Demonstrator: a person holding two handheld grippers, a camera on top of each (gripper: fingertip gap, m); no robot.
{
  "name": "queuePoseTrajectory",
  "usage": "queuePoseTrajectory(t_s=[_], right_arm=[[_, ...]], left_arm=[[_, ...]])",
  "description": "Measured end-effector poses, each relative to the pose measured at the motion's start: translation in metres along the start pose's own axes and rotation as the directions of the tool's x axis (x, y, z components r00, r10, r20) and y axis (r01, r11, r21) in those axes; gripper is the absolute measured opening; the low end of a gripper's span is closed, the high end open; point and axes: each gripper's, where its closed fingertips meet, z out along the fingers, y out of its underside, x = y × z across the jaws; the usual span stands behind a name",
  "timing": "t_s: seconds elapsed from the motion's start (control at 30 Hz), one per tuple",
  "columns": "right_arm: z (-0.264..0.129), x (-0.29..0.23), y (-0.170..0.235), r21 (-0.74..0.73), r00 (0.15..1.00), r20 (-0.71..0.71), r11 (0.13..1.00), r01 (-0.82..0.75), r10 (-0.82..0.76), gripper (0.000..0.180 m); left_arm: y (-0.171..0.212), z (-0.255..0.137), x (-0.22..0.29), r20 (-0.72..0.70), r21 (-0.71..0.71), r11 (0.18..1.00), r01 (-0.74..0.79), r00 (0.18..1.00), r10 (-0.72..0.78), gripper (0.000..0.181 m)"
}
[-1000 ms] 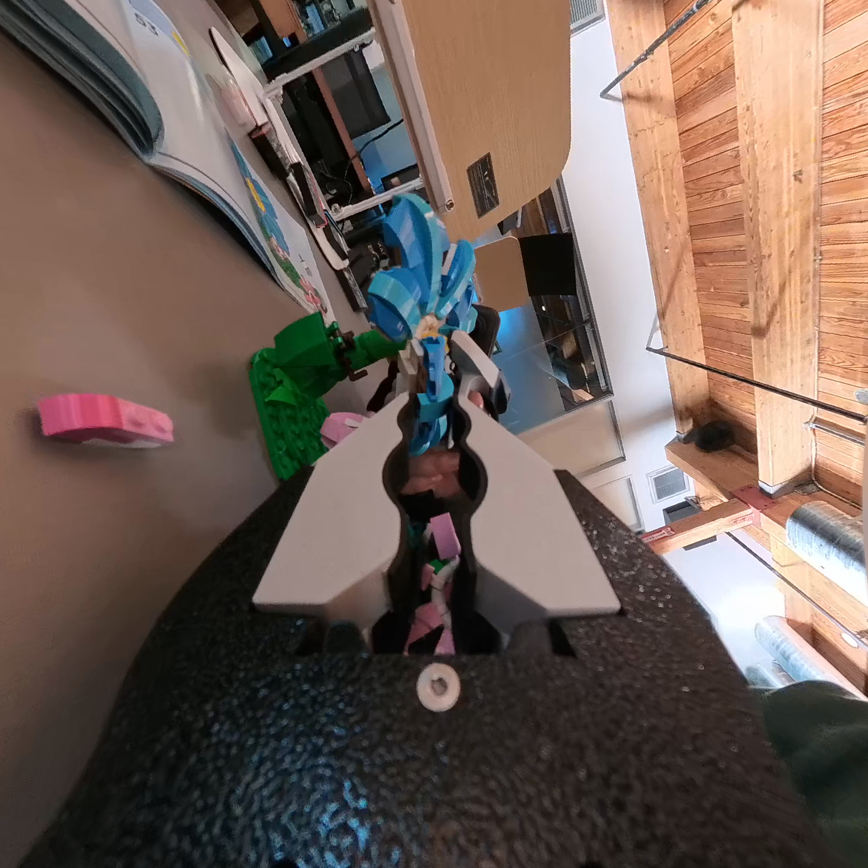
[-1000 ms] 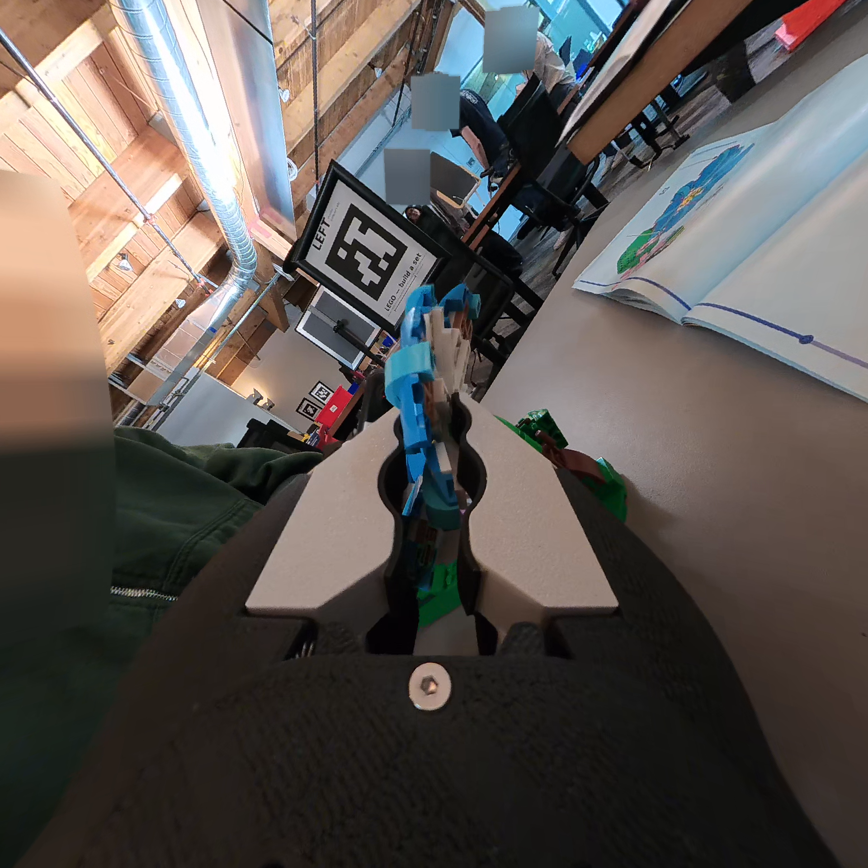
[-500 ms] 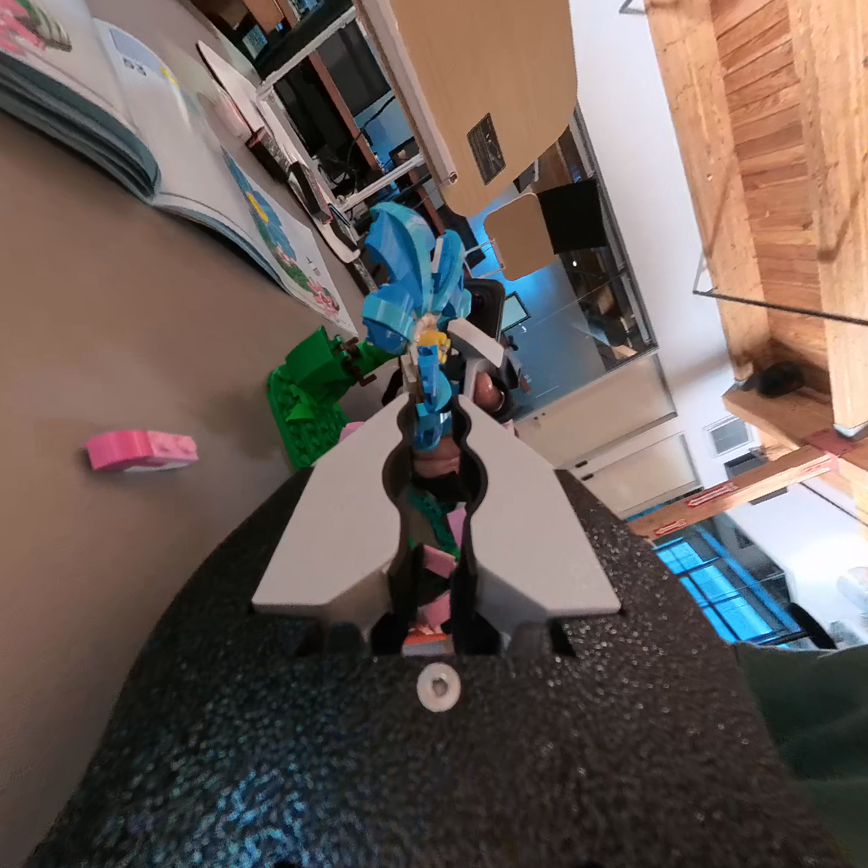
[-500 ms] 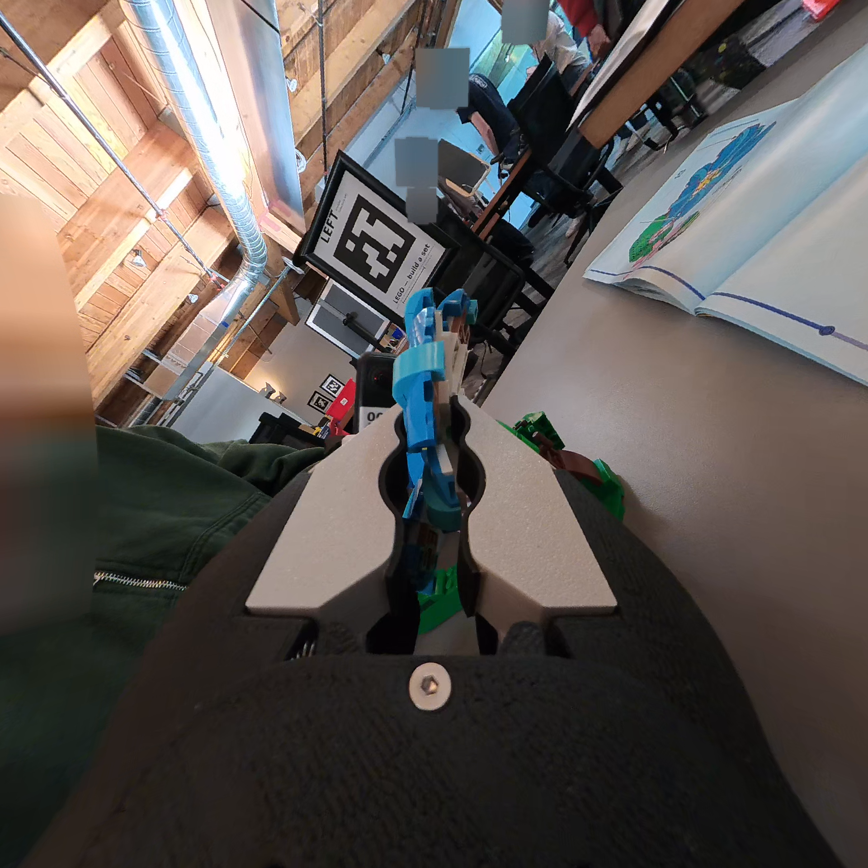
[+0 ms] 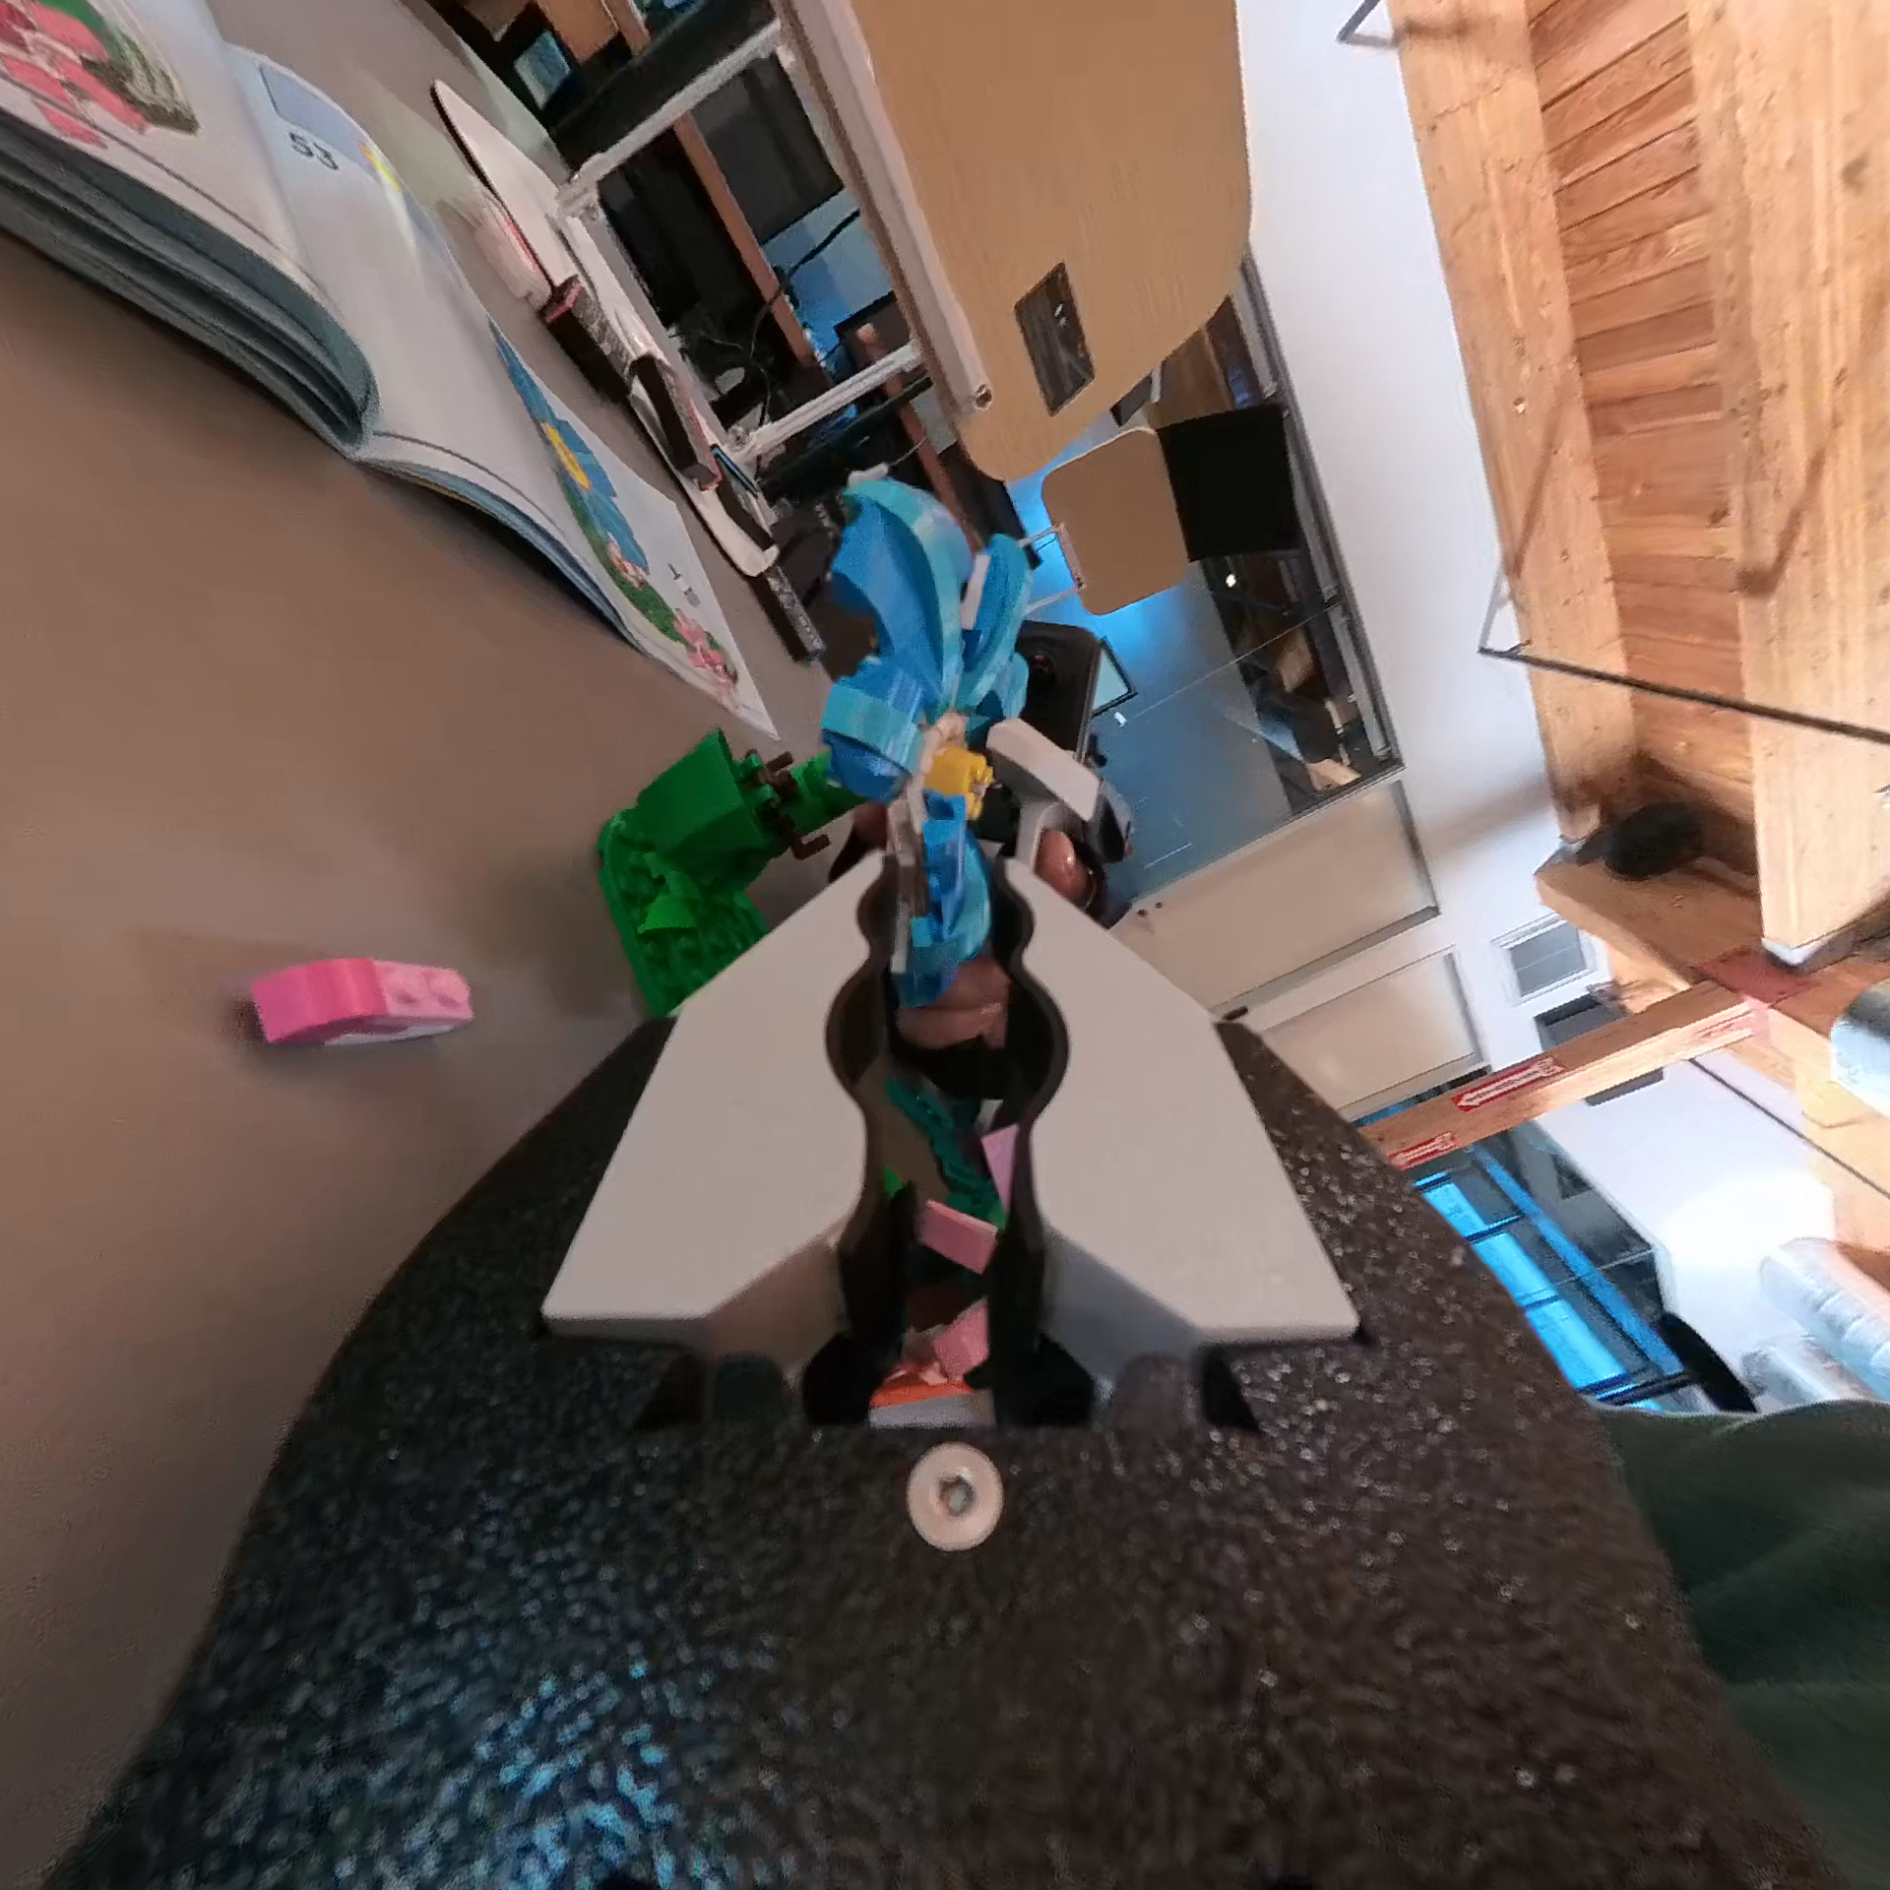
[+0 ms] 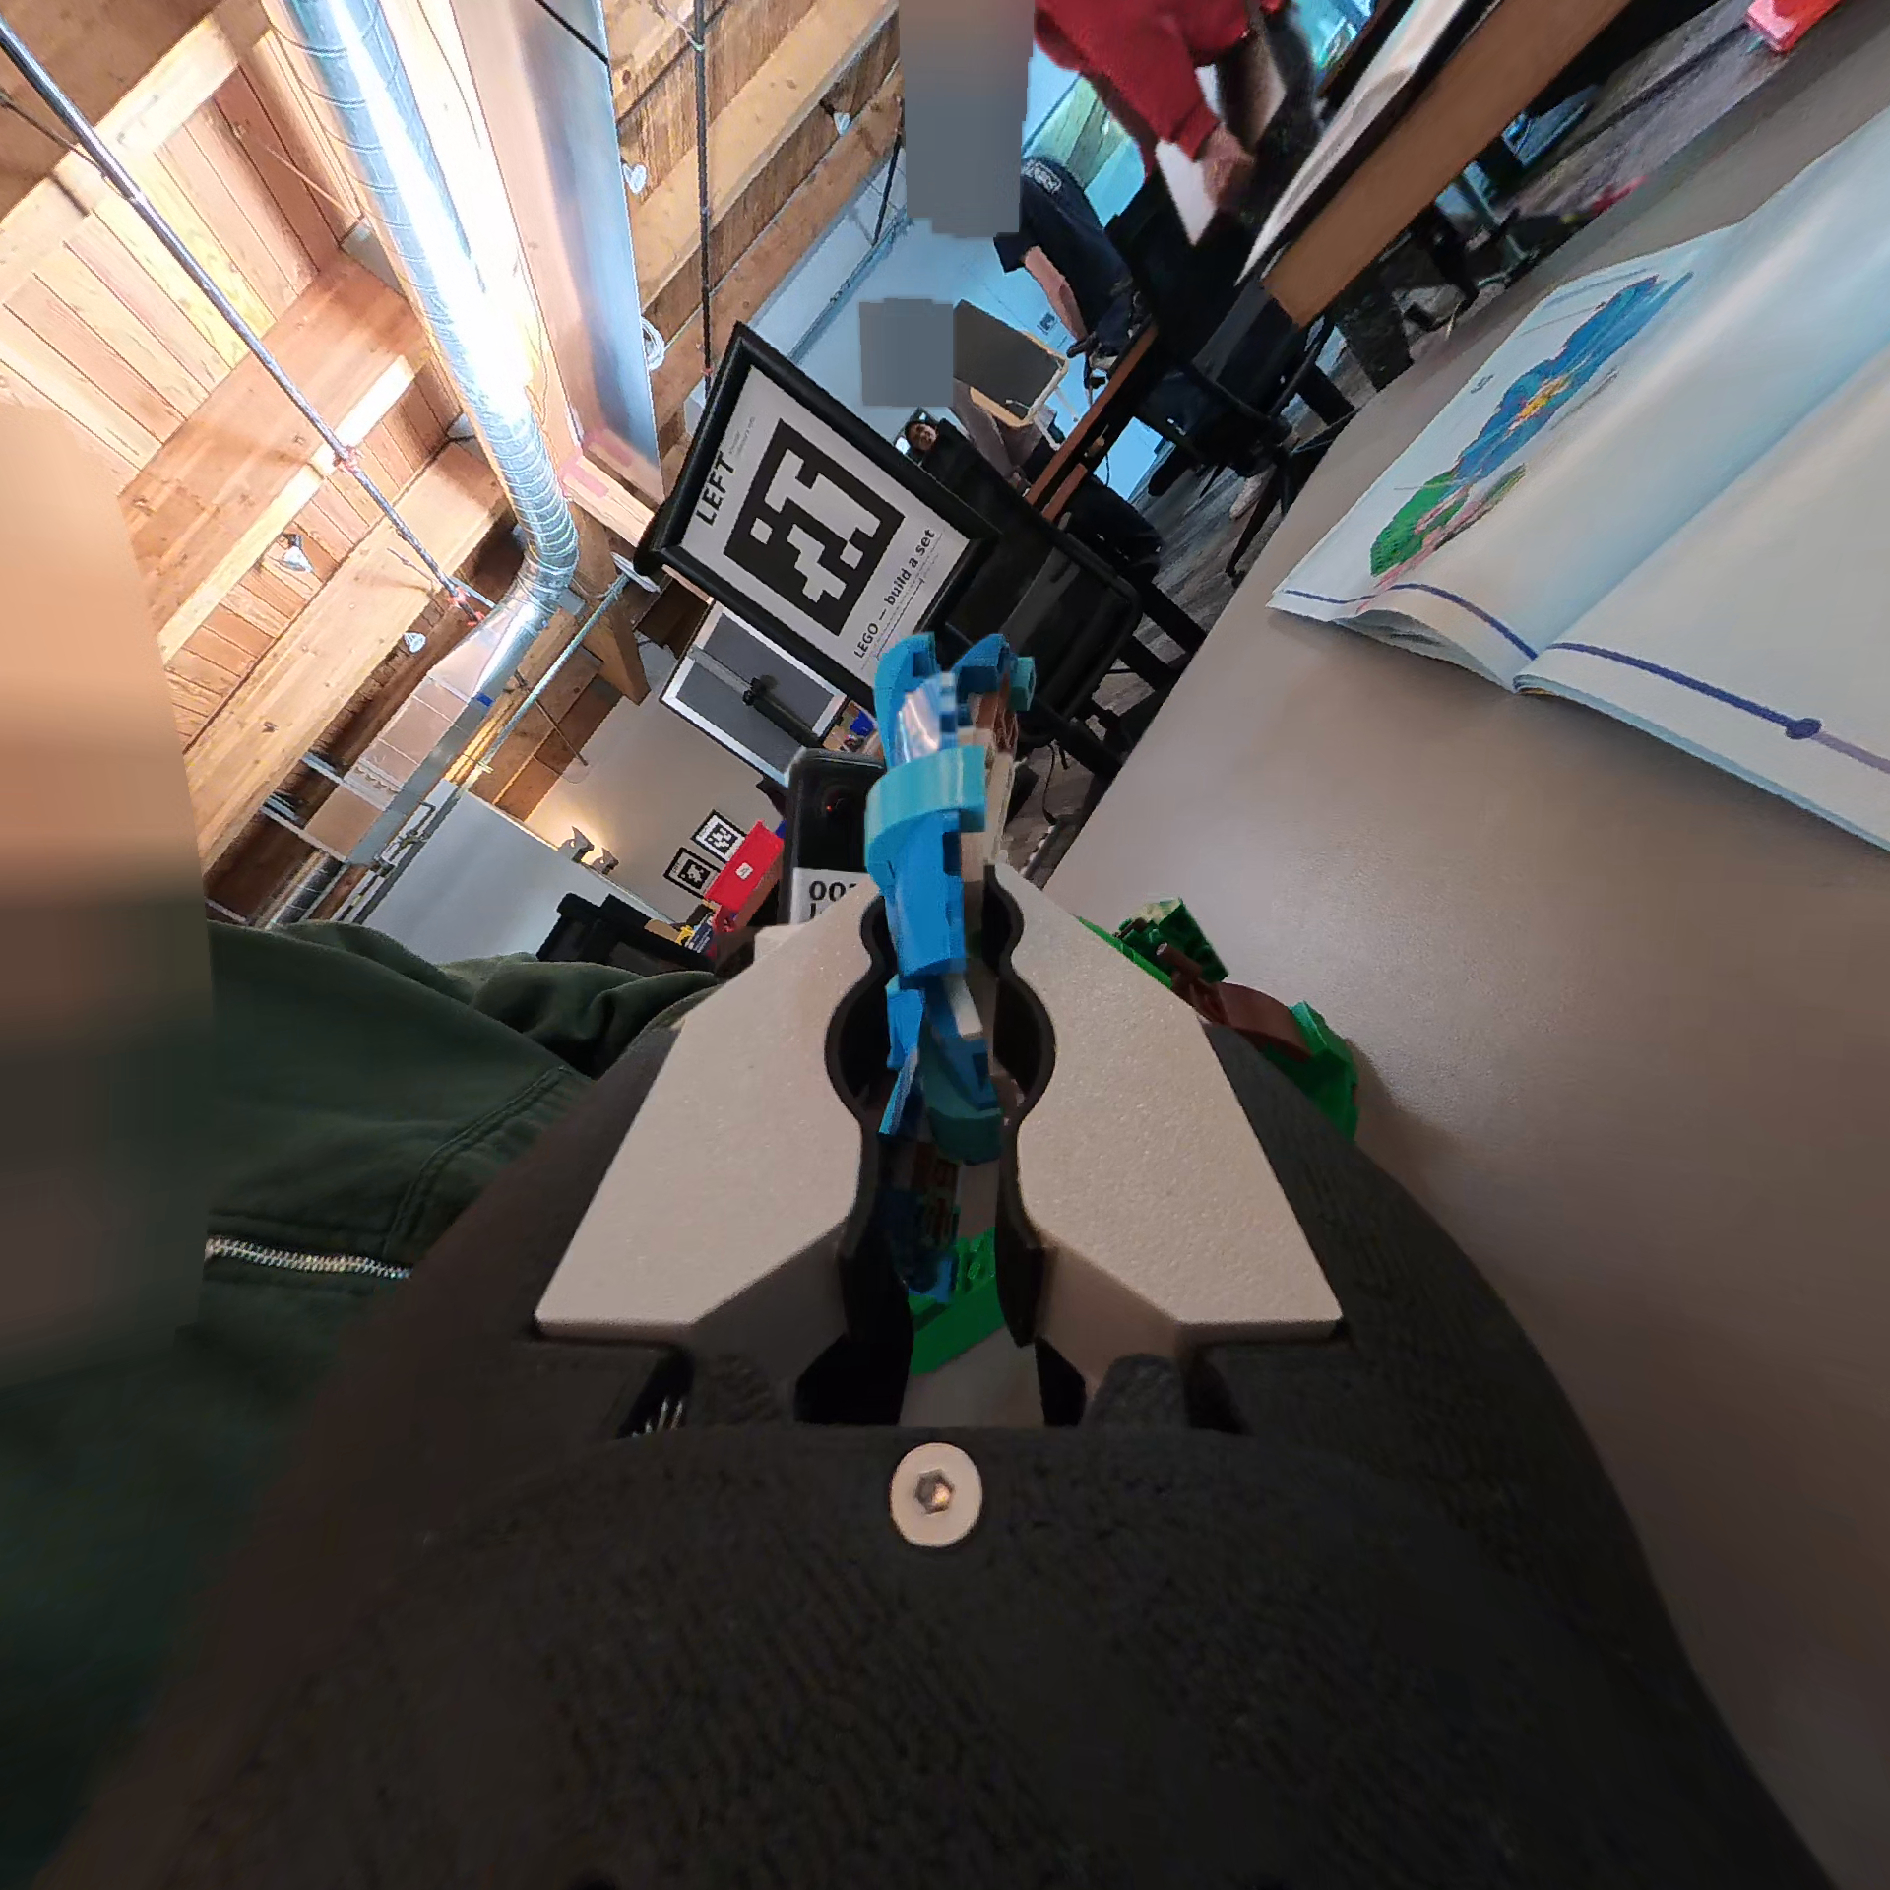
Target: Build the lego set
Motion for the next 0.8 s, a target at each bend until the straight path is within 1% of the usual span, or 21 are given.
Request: queuePoseTrajectory(t_s=[0.03, 0.07, 0.13, 0.2, 0.33, 0.4, 0.47, 0.53, 0.63, 0.73, 0.8], right_arm=[[0.000, 0.000, 0.000, -0.004, 1.000, -0.003, 1.000, 0.002, -0.002, 0.016], [0.000, 0.000, 0.000, -0.003, 1.000, -0.001, 1.000, -0.001, 0.001, 0.028], [-0.003, -0.002, -0.006, 0.022, 1.000, 0.002, 1.000, -0.006, 0.006, 0.046], [-0.010, -0.003, -0.015, 0.055, 1.000, -0.025, 0.998, 0.017, -0.016, 0.056], [-0.028, -0.012, -0.042, 0.141, 0.990, -0.090, 0.983, 0.117, -0.105, 0.064], [-0.037, -0.022, -0.055, 0.152, 0.970, -0.158, 0.966, 0.208, -0.184, 0.064], [-0.041, -0.043, -0.069, 0.140, 0.931, -0.220, 0.935, 0.325, -0.291, 0.064], [-0.042, -0.074, -0.085, 0.126, 0.861, -0.291, 0.875, 0.466, -0.417, 0.065], [-0.044, -0.133, -0.116, 0.134, 0.720, -0.407, 0.744, 0.655, -0.562, 0.065], [-0.054, -0.196, -0.137, 0.133, 0.544, -0.549, 0.577, 0.806, -0.634, 0.066], [-0.065, -0.234, -0.136, 0.105, 0.417, -0.647, 0.467, 0.878, -0.639, 0.066]], left_arm=[[-0.001, -0.002, 0.000, -0.005, 0.005, 1.000, 0.010, 1.000, -0.010, 0.020], [-0.001, -0.004, 0.000, -0.005, 0.004, 1.000, 0.010, 1.000, -0.010, 0.023], [-0.001, -0.009, 0.001, 0.000, -0.003, 1.000, -0.007, 1.000, 0.007, 0.030], [-0.004, -0.016, 0.003, -0.003, 0.005, 1.000, -0.023, 1.000, 0.023, 0.031], [-0.017, -0.037, 0.015, -0.023, 0.059, 0.996, -0.066, 0.997, 0.068, 0.032], [-0.022, -0.048, 0.027, -0.046, 0.094, 0.990, -0.106, 0.993, 0.111, 0.032], [-0.034, -0.061, 0.040, -0.065, 0.151, 0.976, -0.154, 0.984, 0.165, 0.033], [-0.051, -0.074, 0.053, -0.067, 0.206, 0.956, -0.208, 0.972, 0.226, 0.036], [-0.076, -0.097, 0.076, -0.047, 0.275, 0.908, -0.317, 0.939, 0.342, 0.041], [-0.100, -0.127, 0.097, 0.024, 0.323, 0.821, -0.470, 0.871, 0.490, 0.053], [-0.114, -0.150, 0.103, 0.102, 0.320, 0.737, -0.596, 0.795, 0.598, 0.063]])
